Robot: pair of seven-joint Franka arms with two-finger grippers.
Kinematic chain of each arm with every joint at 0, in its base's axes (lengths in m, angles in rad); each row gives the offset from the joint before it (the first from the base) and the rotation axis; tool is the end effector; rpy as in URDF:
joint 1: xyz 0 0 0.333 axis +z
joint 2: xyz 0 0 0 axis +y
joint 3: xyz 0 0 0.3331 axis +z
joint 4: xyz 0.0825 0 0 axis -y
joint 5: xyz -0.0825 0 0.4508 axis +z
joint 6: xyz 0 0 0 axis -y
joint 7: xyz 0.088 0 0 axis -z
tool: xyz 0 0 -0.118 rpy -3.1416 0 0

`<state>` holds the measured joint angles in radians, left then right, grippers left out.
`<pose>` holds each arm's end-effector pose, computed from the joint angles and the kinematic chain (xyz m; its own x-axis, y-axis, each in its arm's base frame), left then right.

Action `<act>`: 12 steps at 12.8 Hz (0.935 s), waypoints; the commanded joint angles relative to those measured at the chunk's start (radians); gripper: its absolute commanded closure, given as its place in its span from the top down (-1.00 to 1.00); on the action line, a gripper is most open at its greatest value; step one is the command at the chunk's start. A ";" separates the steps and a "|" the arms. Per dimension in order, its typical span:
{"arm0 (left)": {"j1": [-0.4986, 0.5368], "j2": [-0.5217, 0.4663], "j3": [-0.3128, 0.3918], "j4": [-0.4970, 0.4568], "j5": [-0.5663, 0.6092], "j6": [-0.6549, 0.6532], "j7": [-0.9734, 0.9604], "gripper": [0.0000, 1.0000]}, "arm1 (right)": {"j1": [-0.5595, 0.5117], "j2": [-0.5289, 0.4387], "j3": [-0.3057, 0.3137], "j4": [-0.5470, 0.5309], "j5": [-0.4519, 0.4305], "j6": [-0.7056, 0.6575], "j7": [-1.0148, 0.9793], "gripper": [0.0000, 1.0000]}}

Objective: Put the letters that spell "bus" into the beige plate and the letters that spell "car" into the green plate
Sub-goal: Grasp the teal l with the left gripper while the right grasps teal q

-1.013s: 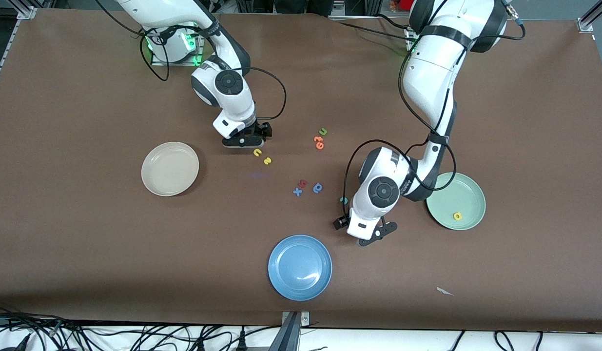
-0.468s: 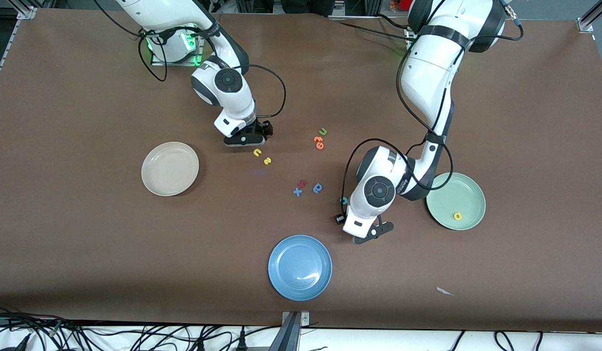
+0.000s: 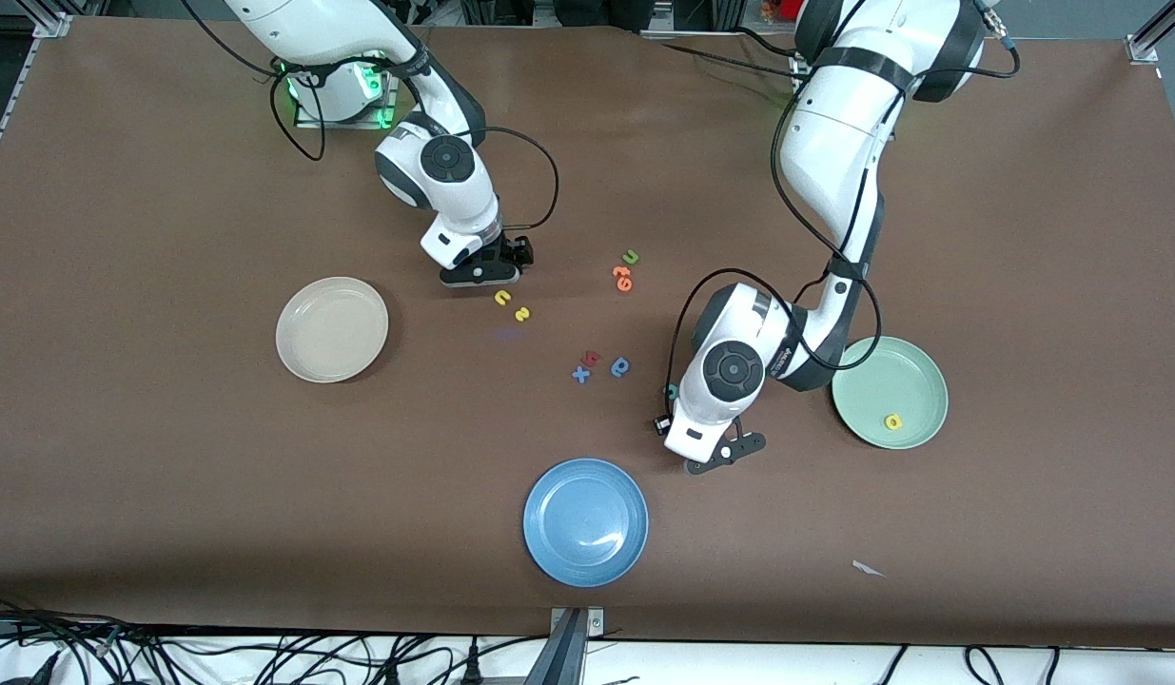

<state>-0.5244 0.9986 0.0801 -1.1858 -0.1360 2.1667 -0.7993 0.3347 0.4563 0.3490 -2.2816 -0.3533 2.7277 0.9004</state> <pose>0.7366 -0.3766 0.1339 0.9219 0.3851 -0.0423 0.3861 -0.9222 0.0198 0.4216 0.3778 0.1117 0.9973 0.0699 0.0242 0.0706 -0.9971 -0.0297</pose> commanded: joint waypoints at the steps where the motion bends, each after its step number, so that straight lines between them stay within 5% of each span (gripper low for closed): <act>1: -0.012 0.015 0.009 0.023 0.018 -0.015 0.008 -0.64 | 0.003 0.004 -0.005 -0.009 -0.030 0.026 0.020 0.49; 7: -0.011 0.015 0.009 0.022 0.018 -0.016 0.009 -0.97 | 0.003 0.004 -0.008 -0.009 -0.043 0.026 0.018 -0.16; 12: -0.011 0.012 0.009 0.022 0.018 -0.018 0.008 -1.00 | 0.001 0.001 -0.008 -0.009 -0.043 0.024 0.015 -1.00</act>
<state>-0.5264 0.9986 0.0823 -1.1853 -0.1344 2.1617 -0.7990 0.3348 0.4437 0.3486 -2.2821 -0.3706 2.7391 0.9006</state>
